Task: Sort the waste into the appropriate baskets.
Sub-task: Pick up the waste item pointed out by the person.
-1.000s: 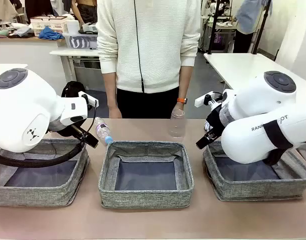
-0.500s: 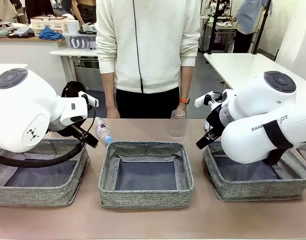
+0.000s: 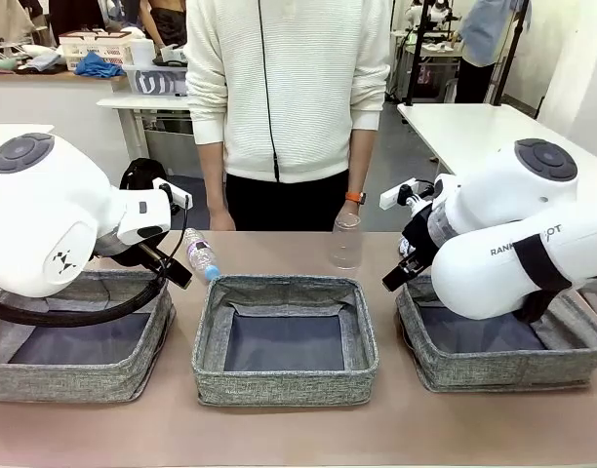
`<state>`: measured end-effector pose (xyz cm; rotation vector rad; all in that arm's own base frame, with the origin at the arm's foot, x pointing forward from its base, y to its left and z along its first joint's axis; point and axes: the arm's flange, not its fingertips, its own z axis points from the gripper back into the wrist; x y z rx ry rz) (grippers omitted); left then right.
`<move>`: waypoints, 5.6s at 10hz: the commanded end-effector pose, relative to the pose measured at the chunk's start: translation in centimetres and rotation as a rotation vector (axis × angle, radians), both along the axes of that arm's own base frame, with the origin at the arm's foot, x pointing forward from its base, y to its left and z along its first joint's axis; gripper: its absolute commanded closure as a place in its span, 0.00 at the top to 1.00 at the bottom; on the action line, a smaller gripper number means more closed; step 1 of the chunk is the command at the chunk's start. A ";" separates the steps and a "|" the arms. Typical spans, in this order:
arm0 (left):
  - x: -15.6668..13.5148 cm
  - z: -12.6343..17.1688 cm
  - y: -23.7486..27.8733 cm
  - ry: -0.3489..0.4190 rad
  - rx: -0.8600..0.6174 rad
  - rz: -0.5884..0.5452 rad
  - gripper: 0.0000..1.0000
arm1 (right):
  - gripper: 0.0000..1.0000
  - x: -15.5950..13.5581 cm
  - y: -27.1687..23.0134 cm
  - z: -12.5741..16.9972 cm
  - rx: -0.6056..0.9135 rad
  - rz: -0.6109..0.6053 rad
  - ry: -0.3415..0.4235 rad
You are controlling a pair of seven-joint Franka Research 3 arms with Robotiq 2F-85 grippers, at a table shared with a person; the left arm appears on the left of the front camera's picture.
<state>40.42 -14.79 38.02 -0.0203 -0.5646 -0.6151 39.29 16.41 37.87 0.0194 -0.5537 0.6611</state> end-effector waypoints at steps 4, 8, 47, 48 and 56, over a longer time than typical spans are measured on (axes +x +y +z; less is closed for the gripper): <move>-14.1 20.1 6.9 -0.041 0.002 -0.027 1.00 | 1.00 -12.9 -11.1 19.5 0.097 0.057 0.060; -15.1 21.3 7.2 -0.050 0.053 0.090 1.00 | 1.00 -10.9 -9.9 17.8 0.168 0.177 0.133; -1.0 14.6 16.7 -0.011 -0.116 -0.352 1.00 | 1.00 -16.2 -37.7 10.6 1.425 -0.250 0.312; 0.2 13.9 14.8 -0.078 0.054 -0.455 1.00 | 1.00 -16.2 -37.7 10.6 1.425 -0.250 0.312; 1.5 13.0 10.9 0.064 -0.065 -0.464 1.00 | 1.00 -16.2 -37.7 10.6 1.425 -0.250 0.312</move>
